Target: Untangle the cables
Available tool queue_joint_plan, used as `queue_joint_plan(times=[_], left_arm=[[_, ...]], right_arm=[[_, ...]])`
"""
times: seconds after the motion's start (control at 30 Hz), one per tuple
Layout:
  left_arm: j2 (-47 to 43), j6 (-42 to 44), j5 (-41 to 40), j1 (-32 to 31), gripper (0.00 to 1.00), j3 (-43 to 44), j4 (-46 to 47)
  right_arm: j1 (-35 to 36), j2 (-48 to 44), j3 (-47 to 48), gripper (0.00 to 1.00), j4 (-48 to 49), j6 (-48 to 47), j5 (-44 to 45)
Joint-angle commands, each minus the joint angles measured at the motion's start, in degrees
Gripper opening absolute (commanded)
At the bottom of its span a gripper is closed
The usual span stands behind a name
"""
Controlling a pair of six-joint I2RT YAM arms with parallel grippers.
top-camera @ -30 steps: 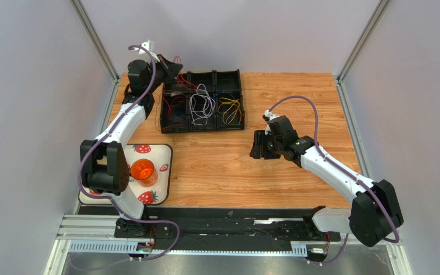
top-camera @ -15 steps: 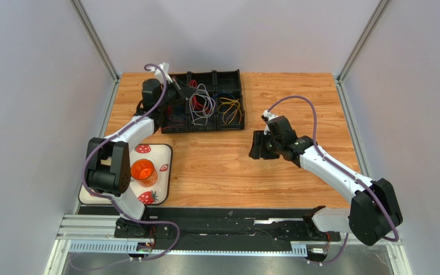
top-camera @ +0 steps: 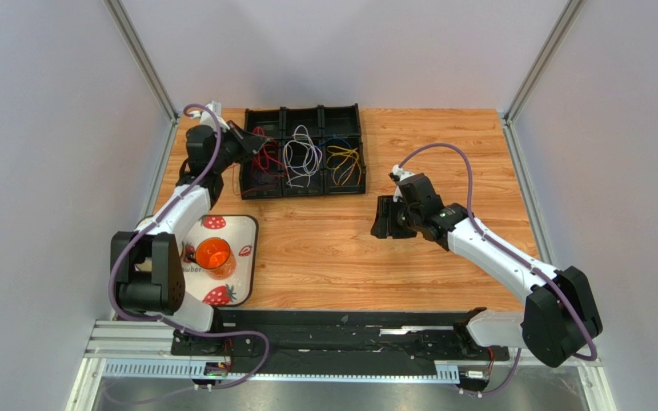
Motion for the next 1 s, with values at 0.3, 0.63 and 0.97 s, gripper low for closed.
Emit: queue_joint_plan(times=[0.3,0.63,0.97], left_arm=[[11.5,4.8,0.2,1.2,0.0,10.8,-5.1],[15.5,12.8,-7.3,1.6,0.0,18.1,-13.6],[21.5,14.5,-7.6,1.6,0.05,21.3,-14.8]], right_arm=[[0.5,-1.4,0.4,0.55,1.5,0.1,0.3],[0.4,0.0,0.9,0.55,2.0,-0.2,-0.1],[0.5,1.4,2.0,0.54,1.6,-0.3,-0.6]])
